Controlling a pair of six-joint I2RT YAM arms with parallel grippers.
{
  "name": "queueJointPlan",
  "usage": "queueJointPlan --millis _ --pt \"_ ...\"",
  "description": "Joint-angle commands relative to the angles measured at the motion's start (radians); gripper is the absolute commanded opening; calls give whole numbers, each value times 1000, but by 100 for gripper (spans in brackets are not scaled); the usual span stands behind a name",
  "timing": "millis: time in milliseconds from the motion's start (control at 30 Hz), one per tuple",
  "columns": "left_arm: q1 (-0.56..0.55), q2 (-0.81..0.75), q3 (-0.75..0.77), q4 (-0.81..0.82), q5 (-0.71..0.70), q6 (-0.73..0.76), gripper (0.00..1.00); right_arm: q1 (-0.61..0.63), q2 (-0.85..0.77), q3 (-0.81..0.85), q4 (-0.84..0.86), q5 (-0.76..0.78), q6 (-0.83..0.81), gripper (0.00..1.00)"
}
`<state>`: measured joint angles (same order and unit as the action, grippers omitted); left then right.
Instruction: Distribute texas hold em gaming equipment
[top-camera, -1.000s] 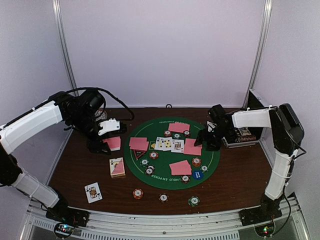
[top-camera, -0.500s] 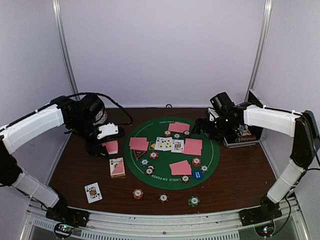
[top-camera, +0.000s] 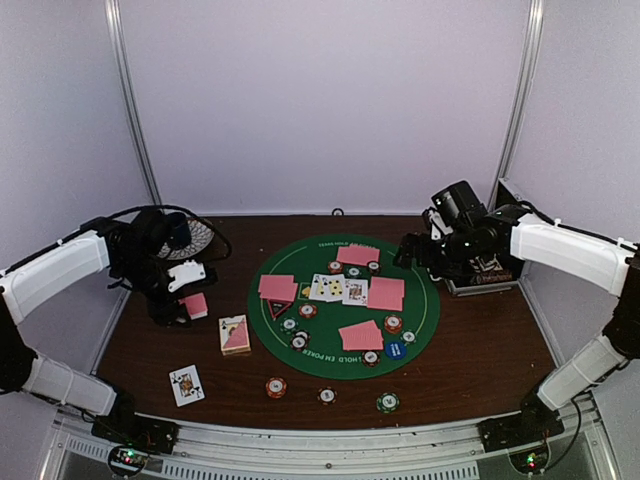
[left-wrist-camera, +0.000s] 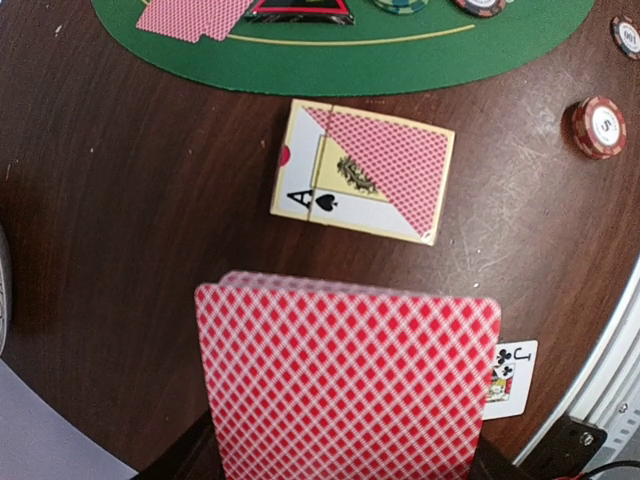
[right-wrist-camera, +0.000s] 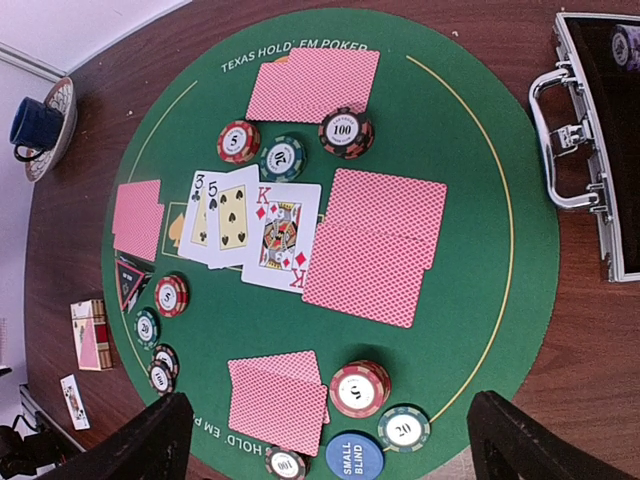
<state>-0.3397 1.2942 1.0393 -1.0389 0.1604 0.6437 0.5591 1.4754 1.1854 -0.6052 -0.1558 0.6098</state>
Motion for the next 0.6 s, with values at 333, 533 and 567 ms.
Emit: queueJointPlan --millis 333,533,567 --pt "93 44 -224 256 -50 123 18 12 -81 -60 -26 62 46 99" --pt "93 129 -238 294 -9 119 31 13 -86 -66 -30 64 57 99" --pt "91 140 -239 299 -3 119 34 13 -89 -68 -32 66 59 100"
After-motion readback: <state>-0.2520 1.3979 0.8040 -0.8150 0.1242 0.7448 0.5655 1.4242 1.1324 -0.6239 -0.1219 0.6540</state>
